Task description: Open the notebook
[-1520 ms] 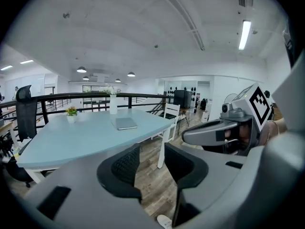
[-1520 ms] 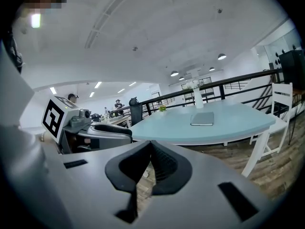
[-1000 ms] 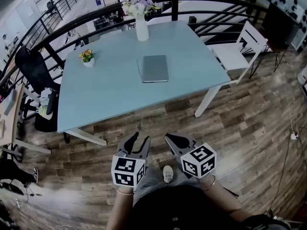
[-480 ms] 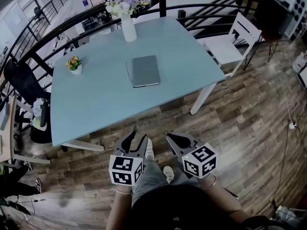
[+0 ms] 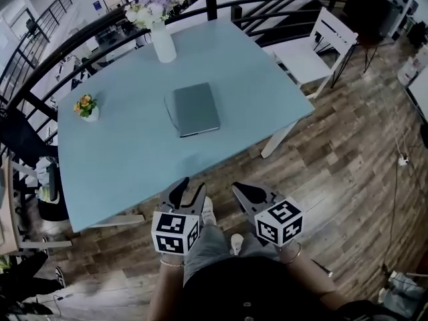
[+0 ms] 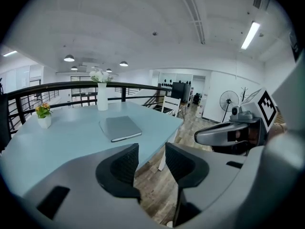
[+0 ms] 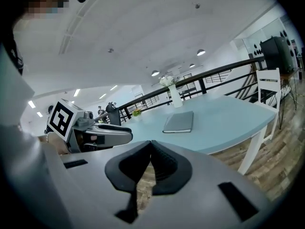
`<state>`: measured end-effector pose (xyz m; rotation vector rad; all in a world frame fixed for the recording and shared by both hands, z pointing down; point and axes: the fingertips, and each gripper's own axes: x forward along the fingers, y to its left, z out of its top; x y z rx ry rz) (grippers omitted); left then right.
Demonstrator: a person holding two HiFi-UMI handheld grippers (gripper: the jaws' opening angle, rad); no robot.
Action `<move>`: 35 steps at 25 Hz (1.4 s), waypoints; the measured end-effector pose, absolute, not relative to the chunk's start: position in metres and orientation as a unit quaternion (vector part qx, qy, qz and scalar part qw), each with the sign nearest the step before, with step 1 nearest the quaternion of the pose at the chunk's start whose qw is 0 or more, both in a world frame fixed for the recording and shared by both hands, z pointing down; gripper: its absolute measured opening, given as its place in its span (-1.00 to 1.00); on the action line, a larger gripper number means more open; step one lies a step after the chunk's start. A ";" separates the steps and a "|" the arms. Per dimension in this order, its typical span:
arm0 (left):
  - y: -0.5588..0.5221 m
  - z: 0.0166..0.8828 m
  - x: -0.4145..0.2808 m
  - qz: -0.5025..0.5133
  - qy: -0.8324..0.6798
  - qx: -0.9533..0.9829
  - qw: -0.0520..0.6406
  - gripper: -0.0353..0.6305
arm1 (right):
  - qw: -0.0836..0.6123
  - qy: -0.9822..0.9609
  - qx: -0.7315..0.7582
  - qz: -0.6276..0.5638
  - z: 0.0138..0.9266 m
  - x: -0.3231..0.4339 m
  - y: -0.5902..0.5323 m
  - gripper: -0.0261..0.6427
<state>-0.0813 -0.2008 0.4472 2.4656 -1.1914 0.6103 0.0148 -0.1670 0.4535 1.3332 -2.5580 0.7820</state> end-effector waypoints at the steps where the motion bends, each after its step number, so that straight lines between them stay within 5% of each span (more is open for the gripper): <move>1: -0.209 0.449 -0.084 0.217 -0.416 0.867 0.168 -0.37 | 0.077 -0.851 0.448 0.263 0.455 0.013 -0.175 -0.90; 20: -0.359 0.440 -0.114 0.229 -0.324 0.906 0.146 -0.37 | 0.060 -0.810 0.520 0.266 0.447 -0.028 -0.322 -0.90; 35: -0.380 0.454 -0.118 0.231 -0.281 0.918 0.160 -0.36 | 0.065 -0.792 0.549 0.259 0.449 -0.034 -0.354 -0.90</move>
